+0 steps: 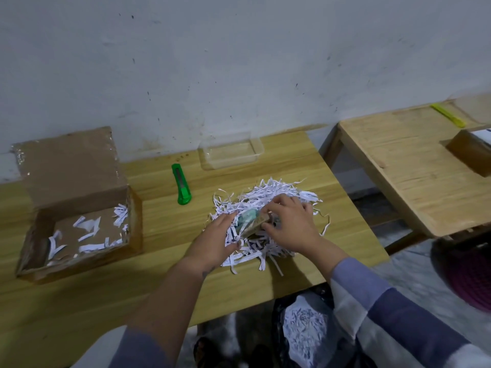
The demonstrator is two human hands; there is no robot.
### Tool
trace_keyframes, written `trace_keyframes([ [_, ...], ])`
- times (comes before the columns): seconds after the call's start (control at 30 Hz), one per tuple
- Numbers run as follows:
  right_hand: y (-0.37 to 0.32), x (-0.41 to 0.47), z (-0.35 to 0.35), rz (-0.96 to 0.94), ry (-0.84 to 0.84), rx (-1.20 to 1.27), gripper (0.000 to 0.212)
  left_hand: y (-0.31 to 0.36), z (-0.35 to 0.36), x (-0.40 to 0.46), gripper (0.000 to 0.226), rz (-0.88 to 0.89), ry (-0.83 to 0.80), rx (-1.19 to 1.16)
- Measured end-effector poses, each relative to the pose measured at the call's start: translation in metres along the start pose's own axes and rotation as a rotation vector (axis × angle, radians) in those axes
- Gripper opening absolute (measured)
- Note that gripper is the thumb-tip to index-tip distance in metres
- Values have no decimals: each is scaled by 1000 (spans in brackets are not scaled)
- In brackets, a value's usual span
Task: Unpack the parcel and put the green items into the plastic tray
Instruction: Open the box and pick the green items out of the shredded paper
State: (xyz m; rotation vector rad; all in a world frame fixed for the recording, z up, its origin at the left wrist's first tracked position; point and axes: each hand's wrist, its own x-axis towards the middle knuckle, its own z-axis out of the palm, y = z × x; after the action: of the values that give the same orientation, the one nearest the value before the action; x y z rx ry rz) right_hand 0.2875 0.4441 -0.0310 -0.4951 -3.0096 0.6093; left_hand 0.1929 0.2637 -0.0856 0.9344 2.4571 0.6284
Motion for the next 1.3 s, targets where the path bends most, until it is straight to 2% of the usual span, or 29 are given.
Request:
trace_keyframes([
  [0.07,2,1,-7,59,2,129,26,1,0,-1,76,-18,-10,16],
  [0.23,5,1,-33,135,19,267,23,6,-4,-5,69,7,-13,79],
  [0.47,-5,5,-43,238,127,878,10,11,-6,-7,71,-52,-85,78],
  [0.6,-12,0,-39,378,99,1137,9,17,-7,-6,73,-82,-56,-93],
  [0.73,-14,-6,-27,321,60,1129,8,31,-13,-4,64,-79,172,-122],
  [0.83,-18,-6,-23,323,95,1189,13,43,-23,-2,37,-84,332,-137],
  [0.9,-19,-5,-24,366,99,1232,15,49,-28,-2,27,-98,389,-125],
  [0.97,-20,-3,-25,406,82,1287,17,52,-31,-2,29,-146,424,-99],
  [1.03,-17,-2,-24,431,62,1330,19,55,-32,-3,40,-187,450,-138],
  [1.1,-14,-2,-22,447,30,1368,22,57,-32,-1,52,-140,443,-190],
  [1.17,-11,-2,-21,462,-14,1418,23,58,-31,2,57,-68,370,-251],
  [1.3,-9,-2,-20,472,-76,1508,21,61,-38,12,20,-58,363,-535],
])
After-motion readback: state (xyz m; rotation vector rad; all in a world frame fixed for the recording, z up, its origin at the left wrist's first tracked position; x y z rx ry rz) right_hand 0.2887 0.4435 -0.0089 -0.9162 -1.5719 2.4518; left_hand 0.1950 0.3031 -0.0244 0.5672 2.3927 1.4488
